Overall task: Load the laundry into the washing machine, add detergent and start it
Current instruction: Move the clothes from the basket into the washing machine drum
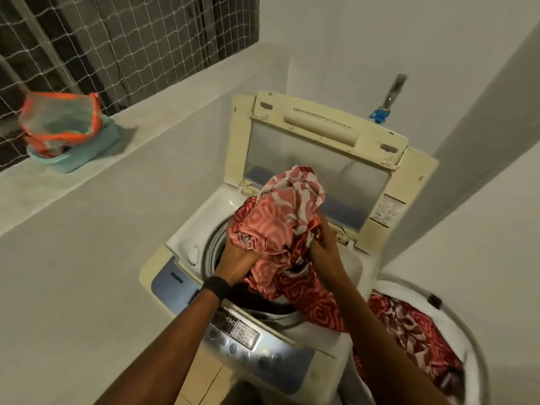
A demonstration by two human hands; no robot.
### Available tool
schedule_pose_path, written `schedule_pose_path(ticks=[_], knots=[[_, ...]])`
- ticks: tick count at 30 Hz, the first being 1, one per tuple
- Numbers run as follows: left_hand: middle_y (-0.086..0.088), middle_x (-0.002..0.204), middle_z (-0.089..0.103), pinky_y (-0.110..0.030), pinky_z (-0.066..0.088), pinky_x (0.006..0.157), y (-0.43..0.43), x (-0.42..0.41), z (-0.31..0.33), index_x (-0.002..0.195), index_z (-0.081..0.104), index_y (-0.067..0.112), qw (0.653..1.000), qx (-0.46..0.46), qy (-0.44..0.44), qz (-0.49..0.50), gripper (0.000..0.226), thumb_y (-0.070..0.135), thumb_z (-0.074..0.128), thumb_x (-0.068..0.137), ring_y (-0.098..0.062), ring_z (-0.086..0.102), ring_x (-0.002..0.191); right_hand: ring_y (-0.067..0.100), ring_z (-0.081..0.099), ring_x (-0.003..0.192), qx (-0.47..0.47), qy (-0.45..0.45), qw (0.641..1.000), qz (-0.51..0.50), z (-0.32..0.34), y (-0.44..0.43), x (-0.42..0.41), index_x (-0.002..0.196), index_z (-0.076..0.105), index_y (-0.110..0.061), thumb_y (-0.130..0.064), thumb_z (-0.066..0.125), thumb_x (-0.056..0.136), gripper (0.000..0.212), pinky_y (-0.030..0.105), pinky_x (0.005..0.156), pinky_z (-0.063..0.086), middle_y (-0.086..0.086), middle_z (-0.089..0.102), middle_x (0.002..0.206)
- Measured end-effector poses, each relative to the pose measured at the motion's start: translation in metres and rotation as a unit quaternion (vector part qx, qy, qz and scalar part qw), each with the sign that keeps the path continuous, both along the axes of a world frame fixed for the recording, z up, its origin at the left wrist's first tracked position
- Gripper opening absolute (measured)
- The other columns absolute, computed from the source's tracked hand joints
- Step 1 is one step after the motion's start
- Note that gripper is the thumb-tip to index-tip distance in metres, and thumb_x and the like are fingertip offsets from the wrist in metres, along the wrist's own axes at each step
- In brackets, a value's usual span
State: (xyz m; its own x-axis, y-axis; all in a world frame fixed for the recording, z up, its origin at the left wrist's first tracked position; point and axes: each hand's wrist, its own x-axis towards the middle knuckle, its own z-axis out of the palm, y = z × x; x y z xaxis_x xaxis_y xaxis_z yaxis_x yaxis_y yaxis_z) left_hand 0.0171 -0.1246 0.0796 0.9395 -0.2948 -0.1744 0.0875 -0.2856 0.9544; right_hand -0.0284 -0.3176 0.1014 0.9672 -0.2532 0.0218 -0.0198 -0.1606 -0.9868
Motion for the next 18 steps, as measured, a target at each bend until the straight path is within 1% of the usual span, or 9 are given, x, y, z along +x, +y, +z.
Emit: schedule_pose_path(ticks=[1, 3, 4, 6, 9, 11, 13, 16, 18], knots=[[0.020, 0.128, 0.055, 0.006, 0.037, 0.084, 0.007, 0.008, -0.006, 0.143, 0.046, 0.021, 1.000, -0.001, 0.006, -0.007, 0.061, 0.010, 0.075, 0.091, 0.025, 0.055, 0.104, -0.003, 0.055, 0.127, -0.002, 0.008, 1.000, -0.004, -0.005, 0.008, 0.006, 0.149, 0.043, -0.028, -0.031, 0.056, 0.099, 0.052, 0.021, 0.102, 0.049, -0.008, 0.056, 0.143], [0.013, 0.134, 0.052, 0.007, 0.035, 0.084, 0.016, 0.022, -0.020, 0.148, 0.045, 0.015, 0.999, 0.009, 0.025, -0.023, 0.066, 0.012, 0.076, 0.090, 0.006, 0.054, 0.120, -0.015, 0.052, 0.121, -0.007, 0.018, 1.000, -0.010, -0.014, 0.020, 0.014, 0.146, 0.040, -0.032, -0.036, 0.060, 0.098, 0.052, 0.010, 0.097, 0.046, -0.013, 0.053, 0.140], [0.011, 0.135, 0.050, 0.008, 0.034, 0.083, 0.020, 0.032, -0.031, 0.149, 0.044, 0.013, 0.998, 0.018, 0.038, -0.038, 0.068, 0.014, 0.077, 0.090, -0.003, 0.051, 0.125, -0.016, 0.050, 0.123, -0.017, 0.025, 0.999, -0.017, -0.024, 0.026, 0.019, 0.145, 0.039, -0.038, -0.043, 0.060, 0.095, 0.054, 0.011, 0.101, 0.045, -0.015, 0.050, 0.141], [0.010, 0.138, 0.046, 0.009, 0.033, 0.084, 0.026, 0.049, -0.050, 0.152, 0.039, 0.012, 0.996, 0.019, 0.061, -0.061, 0.078, 0.024, 0.081, 0.087, -0.007, 0.046, 0.127, -0.008, 0.047, 0.131, -0.053, 0.045, 0.997, -0.037, -0.047, 0.032, 0.028, 0.143, 0.040, -0.046, -0.050, 0.058, 0.091, 0.055, 0.023, 0.111, 0.043, -0.014, 0.048, 0.144], [0.011, 0.147, 0.041, -0.008, 0.031, 0.105, 0.031, 0.071, -0.089, 0.158, 0.030, 0.019, 0.986, 0.038, 0.132, -0.097, 0.097, 0.045, 0.083, 0.081, -0.004, 0.039, 0.133, 0.015, 0.045, 0.139, -0.091, 0.089, 0.990, -0.058, -0.097, 0.034, 0.038, 0.147, 0.038, -0.039, -0.038, 0.062, 0.093, 0.058, 0.051, 0.116, 0.040, -0.001, 0.043, 0.152], [0.007, 0.156, 0.039, -0.023, 0.028, 0.115, 0.032, 0.086, -0.118, 0.160, 0.027, 0.021, 0.976, 0.066, 0.165, -0.128, 0.105, 0.057, 0.081, 0.077, -0.007, 0.037, 0.139, 0.017, 0.038, 0.144, -0.121, 0.120, 0.983, -0.070, -0.122, 0.036, 0.042, 0.145, 0.037, -0.044, -0.032, 0.064, 0.094, 0.059, 0.049, 0.120, 0.033, -0.002, 0.035, 0.158], [0.001, 0.159, 0.040, -0.029, 0.028, 0.119, 0.029, 0.100, -0.141, 0.159, 0.028, 0.022, 0.969, 0.084, 0.176, -0.152, 0.097, 0.054, 0.079, 0.083, -0.011, 0.038, 0.142, 0.011, 0.035, 0.140, -0.145, 0.145, 0.976, -0.075, -0.140, 0.039, 0.043, 0.139, 0.033, -0.049, -0.022, 0.066, 0.095, 0.061, 0.041, 0.118, 0.031, -0.011, 0.031, 0.153], [-0.007, 0.159, 0.040, -0.033, 0.028, 0.121, 0.023, 0.126, -0.177, 0.158, 0.029, 0.017, 0.957, 0.133, 0.194, -0.173, 0.098, 0.045, 0.083, 0.082, -0.025, 0.037, 0.148, 0.012, 0.035, 0.133, -0.192, 0.185, 0.957, -0.113, -0.178, 0.042, 0.056, 0.143, 0.041, -0.032, -0.023, 0.070, 0.094, 0.057, 0.038, 0.115, 0.033, -0.003, 0.035, 0.149], [-0.012, 0.161, 0.037, -0.043, 0.030, 0.123, 0.017, 0.137, -0.202, 0.157, 0.033, 0.015, 0.952, 0.190, 0.172, -0.165, 0.116, 0.066, 0.083, 0.066, -0.032, 0.036, 0.149, 0.022, 0.032, 0.139, -0.257, 0.259, 0.928, -0.073, -0.209, 0.042, 0.062, 0.150, 0.037, -0.023, -0.028, 0.072, 0.092, 0.068, 0.041, 0.115, 0.034, 0.005, 0.027, 0.158]])
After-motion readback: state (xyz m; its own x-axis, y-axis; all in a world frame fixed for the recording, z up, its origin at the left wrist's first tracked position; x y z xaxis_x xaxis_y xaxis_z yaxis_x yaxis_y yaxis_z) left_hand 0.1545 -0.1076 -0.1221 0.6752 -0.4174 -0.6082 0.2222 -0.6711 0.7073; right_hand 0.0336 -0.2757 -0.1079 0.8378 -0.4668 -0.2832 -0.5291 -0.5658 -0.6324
